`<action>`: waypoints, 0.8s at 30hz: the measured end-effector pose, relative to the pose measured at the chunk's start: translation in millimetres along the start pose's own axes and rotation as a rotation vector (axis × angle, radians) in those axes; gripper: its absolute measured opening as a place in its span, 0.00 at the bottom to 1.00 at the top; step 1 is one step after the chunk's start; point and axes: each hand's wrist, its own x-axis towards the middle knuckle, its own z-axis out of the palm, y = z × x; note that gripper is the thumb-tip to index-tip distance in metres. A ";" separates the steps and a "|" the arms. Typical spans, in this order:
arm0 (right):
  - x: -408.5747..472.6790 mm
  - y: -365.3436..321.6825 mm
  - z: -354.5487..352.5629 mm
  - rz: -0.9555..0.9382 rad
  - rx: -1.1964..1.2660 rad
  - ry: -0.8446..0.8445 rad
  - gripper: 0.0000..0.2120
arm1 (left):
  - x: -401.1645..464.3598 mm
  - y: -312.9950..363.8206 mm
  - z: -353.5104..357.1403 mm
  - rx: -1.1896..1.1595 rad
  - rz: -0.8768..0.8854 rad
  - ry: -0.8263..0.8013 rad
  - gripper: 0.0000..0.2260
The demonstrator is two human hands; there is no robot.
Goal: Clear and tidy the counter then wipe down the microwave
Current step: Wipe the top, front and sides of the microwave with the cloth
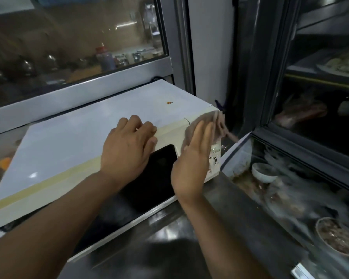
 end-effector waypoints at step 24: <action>49.6 54.2 -30.2 0.081 0.176 -0.240 0.37 | -3.4 6.7 2.4 0.031 -0.096 0.039 0.13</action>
